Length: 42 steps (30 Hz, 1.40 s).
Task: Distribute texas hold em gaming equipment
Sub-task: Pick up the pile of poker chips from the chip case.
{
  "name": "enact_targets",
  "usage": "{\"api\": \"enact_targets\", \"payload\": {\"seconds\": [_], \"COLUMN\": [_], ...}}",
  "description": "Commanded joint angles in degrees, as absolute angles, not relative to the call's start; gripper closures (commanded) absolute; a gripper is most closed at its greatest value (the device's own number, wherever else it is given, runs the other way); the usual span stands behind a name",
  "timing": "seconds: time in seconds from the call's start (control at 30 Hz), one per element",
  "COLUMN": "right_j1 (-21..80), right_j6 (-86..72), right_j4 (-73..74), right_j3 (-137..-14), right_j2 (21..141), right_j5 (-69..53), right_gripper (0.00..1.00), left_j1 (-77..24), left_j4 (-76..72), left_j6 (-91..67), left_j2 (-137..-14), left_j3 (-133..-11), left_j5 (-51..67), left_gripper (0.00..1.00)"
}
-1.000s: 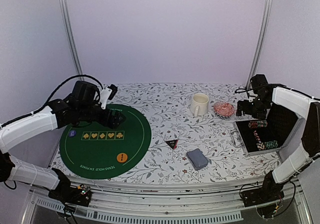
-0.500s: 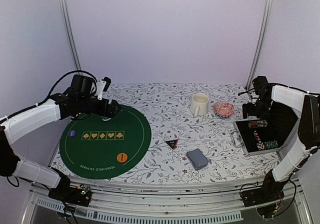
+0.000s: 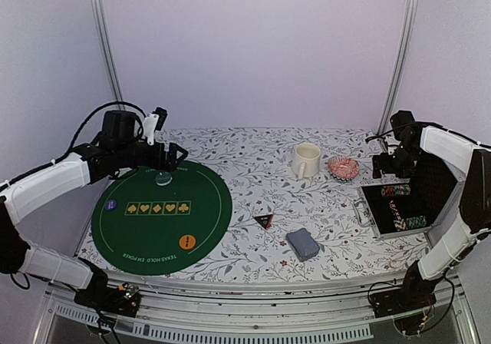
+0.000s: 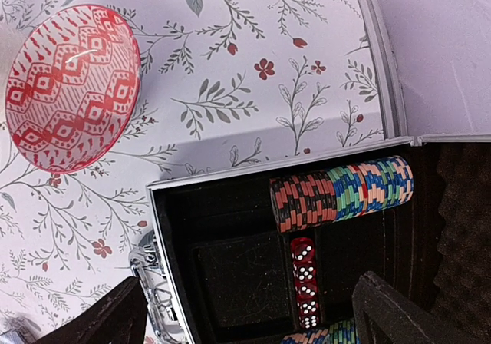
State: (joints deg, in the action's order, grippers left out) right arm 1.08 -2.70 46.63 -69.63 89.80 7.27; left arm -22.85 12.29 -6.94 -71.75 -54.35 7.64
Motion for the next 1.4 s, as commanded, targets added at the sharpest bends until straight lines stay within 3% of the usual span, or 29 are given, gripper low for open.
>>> {"api": "enact_targets", "payload": {"seconds": [0.0, 0.27, 0.77, 1.2, 1.37], "right_j1": [1.11, 1.06, 1.09, 1.09, 1.05], "right_j6": [-0.62, -0.83, -1.53, -1.38, -1.58], "right_j4": [47.29, 47.81, 41.49, 40.16, 40.08], "right_j3": [-70.95, -72.86, -72.46, -70.68, -69.7], "right_j2": [90.1, 95.13, 100.63, 105.56, 106.79], "right_j5": [10.81, 15.97, 18.9, 22.56, 24.02], "right_gripper": [0.05, 0.07, 0.31, 0.41, 0.5], "left_j1": [-22.08, -21.82, -21.05, -20.8, -20.74], "left_j4": [8.48, 4.2, 4.94, 5.08, 4.99], "left_j6": [-6.84, -6.63, -6.64, -6.59, -6.59], "left_j2": [-70.53, -69.0, -69.09, -70.05, -70.48], "left_j3": [-54.05, -52.08, -51.96, -52.12, -52.27], "left_j5": [8.83, 6.32, 7.3, 8.2, 9.2], "left_gripper": [0.02, 0.02, 0.02, 0.02, 0.02]}}
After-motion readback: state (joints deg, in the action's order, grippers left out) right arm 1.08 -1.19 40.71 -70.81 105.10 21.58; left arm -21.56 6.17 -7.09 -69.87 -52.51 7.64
